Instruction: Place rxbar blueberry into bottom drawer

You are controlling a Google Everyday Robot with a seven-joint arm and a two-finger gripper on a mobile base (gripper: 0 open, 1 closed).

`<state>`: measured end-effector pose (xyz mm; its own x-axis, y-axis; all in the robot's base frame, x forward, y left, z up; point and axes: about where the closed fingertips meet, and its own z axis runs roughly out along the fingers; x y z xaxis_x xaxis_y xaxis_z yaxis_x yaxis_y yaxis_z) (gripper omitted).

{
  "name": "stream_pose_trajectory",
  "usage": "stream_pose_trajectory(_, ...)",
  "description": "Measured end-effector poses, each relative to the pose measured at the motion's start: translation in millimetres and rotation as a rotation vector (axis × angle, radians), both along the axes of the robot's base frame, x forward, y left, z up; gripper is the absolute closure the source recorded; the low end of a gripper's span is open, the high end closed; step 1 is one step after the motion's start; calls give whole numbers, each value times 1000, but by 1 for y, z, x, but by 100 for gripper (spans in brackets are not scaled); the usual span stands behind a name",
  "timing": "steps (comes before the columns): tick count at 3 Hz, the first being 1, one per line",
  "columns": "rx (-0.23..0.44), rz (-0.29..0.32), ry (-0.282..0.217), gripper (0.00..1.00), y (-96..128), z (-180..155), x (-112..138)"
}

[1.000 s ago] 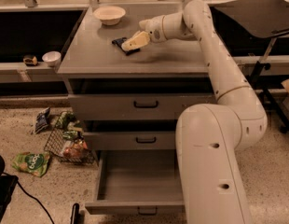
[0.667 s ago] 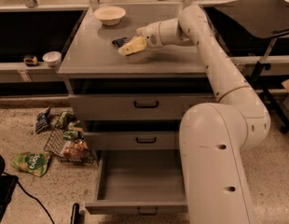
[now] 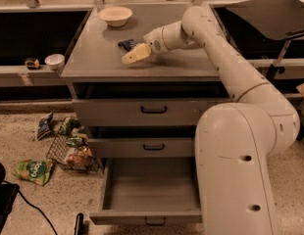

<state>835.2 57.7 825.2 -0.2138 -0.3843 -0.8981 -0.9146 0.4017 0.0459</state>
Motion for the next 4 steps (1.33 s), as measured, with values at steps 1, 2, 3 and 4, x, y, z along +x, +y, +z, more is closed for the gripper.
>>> stream_pose_trajectory(1,-69,-31,-5,18,-5,-6,-1)
stream_pose_trajectory(2,-94,-41,-8,42,-6,-7,0)
stream_pose_trajectory(3,-94,-41,-8,65,-6,-1,0)
stream_pose_trajectory(4,-94,-41,-8,88,-6,5,0)
